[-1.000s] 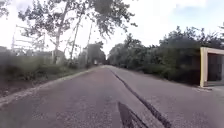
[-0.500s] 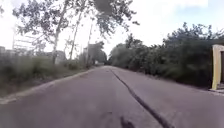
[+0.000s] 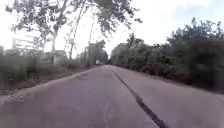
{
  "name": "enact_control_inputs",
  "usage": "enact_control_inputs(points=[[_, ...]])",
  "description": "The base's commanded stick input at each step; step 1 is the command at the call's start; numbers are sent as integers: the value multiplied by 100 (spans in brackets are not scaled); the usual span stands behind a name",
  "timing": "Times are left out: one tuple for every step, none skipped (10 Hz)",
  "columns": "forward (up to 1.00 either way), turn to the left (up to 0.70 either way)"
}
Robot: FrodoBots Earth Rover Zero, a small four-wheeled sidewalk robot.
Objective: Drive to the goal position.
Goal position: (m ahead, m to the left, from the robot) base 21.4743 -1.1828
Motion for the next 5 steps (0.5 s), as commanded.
enact_control_inputs(points=[[100,40],[100,38],[100,0],[100,0],[100,0]])
